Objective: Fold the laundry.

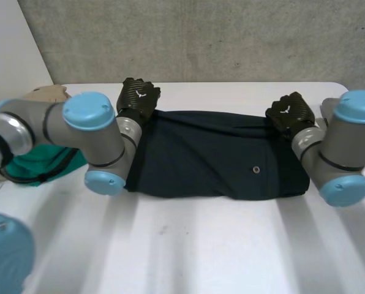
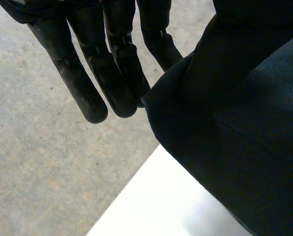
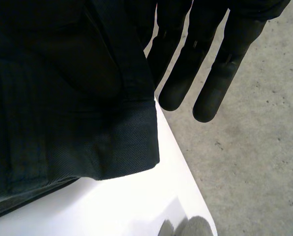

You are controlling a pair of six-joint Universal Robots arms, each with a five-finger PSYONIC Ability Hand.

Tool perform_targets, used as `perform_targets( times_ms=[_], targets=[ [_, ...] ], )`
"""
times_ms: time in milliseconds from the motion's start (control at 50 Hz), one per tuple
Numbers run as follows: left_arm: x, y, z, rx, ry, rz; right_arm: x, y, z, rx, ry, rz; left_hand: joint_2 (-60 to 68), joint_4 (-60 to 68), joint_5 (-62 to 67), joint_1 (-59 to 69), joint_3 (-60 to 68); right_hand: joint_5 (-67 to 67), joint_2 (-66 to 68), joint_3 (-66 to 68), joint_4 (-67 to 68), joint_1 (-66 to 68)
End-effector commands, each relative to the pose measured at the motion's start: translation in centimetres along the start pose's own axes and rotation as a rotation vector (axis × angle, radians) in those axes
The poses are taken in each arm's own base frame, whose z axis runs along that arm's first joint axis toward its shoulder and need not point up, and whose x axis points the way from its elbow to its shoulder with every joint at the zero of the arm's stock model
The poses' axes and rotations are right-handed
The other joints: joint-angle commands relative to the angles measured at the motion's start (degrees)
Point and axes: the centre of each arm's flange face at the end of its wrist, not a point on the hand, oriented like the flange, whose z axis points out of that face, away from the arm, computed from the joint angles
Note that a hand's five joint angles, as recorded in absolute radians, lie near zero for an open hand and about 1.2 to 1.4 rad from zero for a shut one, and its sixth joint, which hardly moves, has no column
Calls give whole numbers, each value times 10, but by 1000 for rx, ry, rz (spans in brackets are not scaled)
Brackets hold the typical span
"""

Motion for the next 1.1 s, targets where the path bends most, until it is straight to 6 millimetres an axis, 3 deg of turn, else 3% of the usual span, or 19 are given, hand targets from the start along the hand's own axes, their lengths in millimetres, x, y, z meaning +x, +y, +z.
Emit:
perform_targets(
  times_ms=[20, 40, 160, 220, 300, 320, 400, 500, 640, 700, 780, 860, 920, 940, 1000, 1100],
  targets=[
    [15, 20, 24, 87, -38, -1, -18, 24, 42, -3, 41, 0, -312, -314, -299, -279, -311, -524, -523, -530, -533, -492],
    [14, 19, 24, 89, -43, -2, -17, 24, 44, -6, 57, 0, -537, -539, -524, -505, -537, -578, -577, -584, -587, -546],
    [20, 9, 14, 87, -20, -14, 12, 7, 39, -4, 190, 46, -585, -587, -572, -553, -585, -578, -577, -584, -587, -546],
    [9, -17, -1, 103, -16, -17, 31, -8, 19, 13, 200, 130, -585, -587, -572, -553, -585, -578, -577, -584, -587, -546],
    [-1, -32, -22, 94, -4, -33, 43, -28, -20, 7, 115, 223, -585, -587, -572, -553, -585, -578, -577, -584, -587, -546],
    [-2, -34, -26, 89, -3, -39, 45, -27, -34, -34, 59, 257, -585, -587, -572, -553, -585, -578, -577, -584, -587, -546],
    [-6, -41, -44, 70, 13, -98, 36, -4, -63, -201, -103, 363, -585, -587, -572, -553, -585, -558, -556, -563, -566, -525],
    [-7, -41, -61, 41, 33, -177, 15, 15, -85, -329, -238, 453, -585, -587, -572, -553, -585, -452, -450, -457, -460, -419],
    [8, -41, -78, 16, 83, -218, 3, 31, -89, -323, -238, 462, -585, -587, -572, -553, -585, -342, -341, -347, -350, -310],
    [11, -40, -79, 14, 90, -218, 3, 32, -86, -304, -222, 457, -585, -587, -572, -553, -585, -345, -344, -351, -354, -313],
    [12, -39, -79, 11, 91, -219, 0, 39, -75, -276, -199, 445, -585, -587, -572, -553, -585, -461, -460, -467, -470, -429],
    [14, -37, -80, 3, 96, -219, -6, 49, -62, -249, -170, 430, -585, -587, -572, -553, -585, -446, -445, -452, -455, -414],
    [14, -36, -80, 1, 97, -218, -5, 50, -58, -224, -150, 425, -585, -587, -572, -553, -585, -304, -302, -309, -312, -271],
    [14, -36, -80, 1, 97, -218, -4, 51, -58, -222, -146, 424, -585, -587, -572, -553, -585, -140, -139, -145, -149, -108],
    [15, -35, -83, -6, 102, -218, -1, 52, -57, -221, -134, 422, -585, -587, -572, -553, -585, 120, 121, 115, 111, 152],
    [14, -38, -85, 0, 103, -218, 15, 67, -56, -248, -89, 426, -585, -587, -572, -553, -585, 122, 123, 116, 113, 154]
  ],
)
